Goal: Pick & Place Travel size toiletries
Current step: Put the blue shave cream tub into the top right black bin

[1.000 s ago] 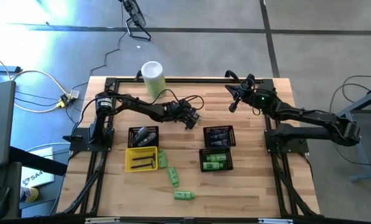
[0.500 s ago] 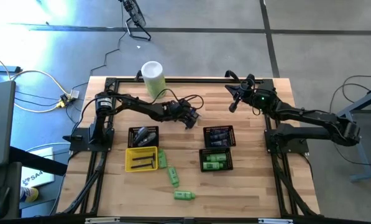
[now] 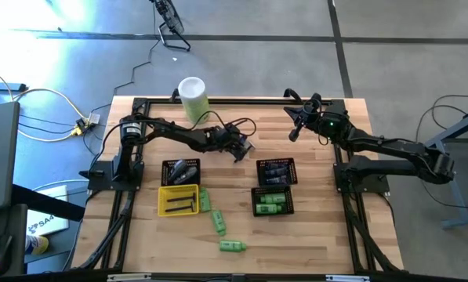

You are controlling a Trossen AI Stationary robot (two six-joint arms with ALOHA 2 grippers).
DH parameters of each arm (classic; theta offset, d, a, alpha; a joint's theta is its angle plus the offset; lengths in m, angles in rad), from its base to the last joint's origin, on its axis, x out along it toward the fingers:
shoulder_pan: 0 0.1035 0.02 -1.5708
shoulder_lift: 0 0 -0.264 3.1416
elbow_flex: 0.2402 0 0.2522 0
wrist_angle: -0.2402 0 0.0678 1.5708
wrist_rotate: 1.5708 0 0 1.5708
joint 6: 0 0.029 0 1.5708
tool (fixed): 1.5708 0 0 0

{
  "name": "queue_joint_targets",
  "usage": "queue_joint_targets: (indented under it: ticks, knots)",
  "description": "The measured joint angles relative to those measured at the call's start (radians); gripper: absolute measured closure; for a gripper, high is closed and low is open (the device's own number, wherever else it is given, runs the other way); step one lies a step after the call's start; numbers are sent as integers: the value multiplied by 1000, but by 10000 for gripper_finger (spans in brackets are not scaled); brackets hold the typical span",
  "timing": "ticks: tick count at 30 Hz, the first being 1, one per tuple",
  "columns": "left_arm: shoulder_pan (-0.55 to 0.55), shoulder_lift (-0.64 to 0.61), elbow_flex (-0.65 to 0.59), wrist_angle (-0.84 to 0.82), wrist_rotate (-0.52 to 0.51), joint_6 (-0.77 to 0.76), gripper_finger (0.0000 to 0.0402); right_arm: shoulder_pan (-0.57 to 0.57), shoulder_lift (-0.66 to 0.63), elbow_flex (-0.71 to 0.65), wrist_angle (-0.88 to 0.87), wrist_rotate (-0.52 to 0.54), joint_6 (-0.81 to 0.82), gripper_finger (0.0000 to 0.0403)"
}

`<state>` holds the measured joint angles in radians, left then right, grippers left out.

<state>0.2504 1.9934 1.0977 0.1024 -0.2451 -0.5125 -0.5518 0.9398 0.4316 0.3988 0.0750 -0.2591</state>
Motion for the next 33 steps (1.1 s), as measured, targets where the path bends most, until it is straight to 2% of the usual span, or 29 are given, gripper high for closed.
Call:
queue_joint_targets:
  ticks: [12,33]
  knots:
    - [0,0,0,0,3,0,185,0,0,0,0,0,0,400]
    - [-1,1,0,1,4,1,204,0,0,0,0,0,0,400]
